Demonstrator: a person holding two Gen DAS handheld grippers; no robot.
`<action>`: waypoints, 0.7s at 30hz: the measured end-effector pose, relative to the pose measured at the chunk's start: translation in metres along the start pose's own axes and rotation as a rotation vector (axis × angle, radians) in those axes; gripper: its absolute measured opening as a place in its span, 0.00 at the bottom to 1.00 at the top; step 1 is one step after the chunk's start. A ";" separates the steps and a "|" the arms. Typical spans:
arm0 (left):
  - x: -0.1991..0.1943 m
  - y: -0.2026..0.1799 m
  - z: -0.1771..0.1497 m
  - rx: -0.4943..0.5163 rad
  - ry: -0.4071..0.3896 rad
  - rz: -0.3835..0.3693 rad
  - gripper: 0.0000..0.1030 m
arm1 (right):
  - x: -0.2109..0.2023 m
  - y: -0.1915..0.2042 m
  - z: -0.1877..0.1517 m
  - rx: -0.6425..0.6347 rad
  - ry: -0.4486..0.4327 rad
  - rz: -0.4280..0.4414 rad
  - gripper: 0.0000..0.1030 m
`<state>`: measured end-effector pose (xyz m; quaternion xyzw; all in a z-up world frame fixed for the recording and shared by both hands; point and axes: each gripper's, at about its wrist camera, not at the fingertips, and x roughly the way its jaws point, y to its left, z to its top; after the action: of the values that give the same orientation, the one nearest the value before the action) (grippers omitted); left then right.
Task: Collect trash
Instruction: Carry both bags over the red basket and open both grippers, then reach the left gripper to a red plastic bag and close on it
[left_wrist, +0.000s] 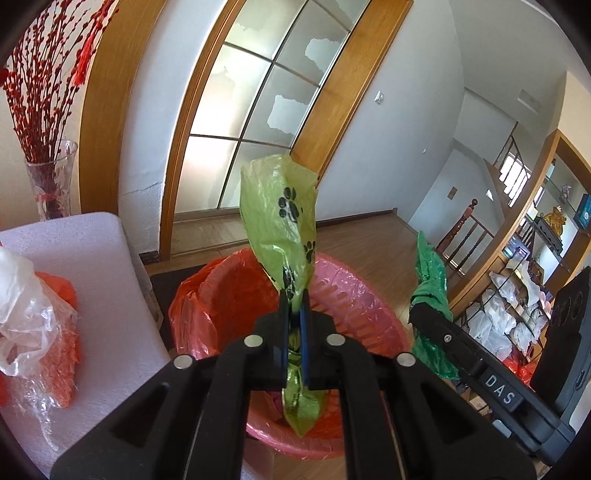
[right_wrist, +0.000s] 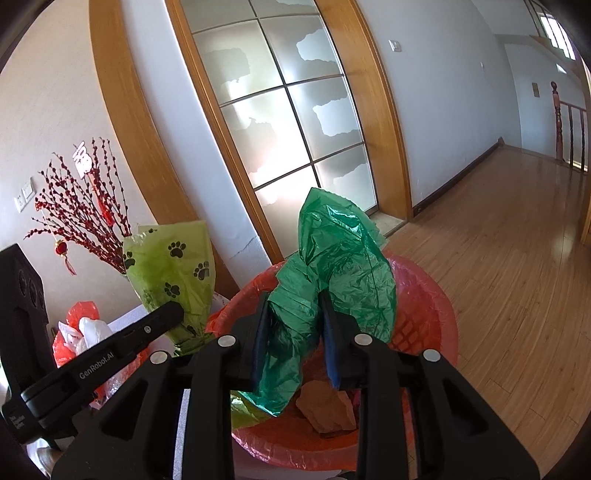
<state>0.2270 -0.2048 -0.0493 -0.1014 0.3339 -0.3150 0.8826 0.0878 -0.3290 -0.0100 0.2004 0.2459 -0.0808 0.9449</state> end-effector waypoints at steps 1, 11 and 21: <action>0.003 0.002 -0.001 -0.011 0.010 0.003 0.19 | 0.001 -0.002 0.000 0.006 0.002 0.000 0.39; -0.010 0.023 -0.012 -0.043 0.012 0.100 0.48 | -0.005 -0.007 -0.012 0.018 0.016 -0.042 0.49; -0.076 0.047 -0.037 -0.017 -0.017 0.276 0.53 | -0.008 0.030 -0.023 -0.065 0.047 0.002 0.49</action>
<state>0.1817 -0.1200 -0.0557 -0.0649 0.3398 -0.1869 0.9195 0.0787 -0.2912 -0.0144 0.1718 0.2704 -0.0671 0.9449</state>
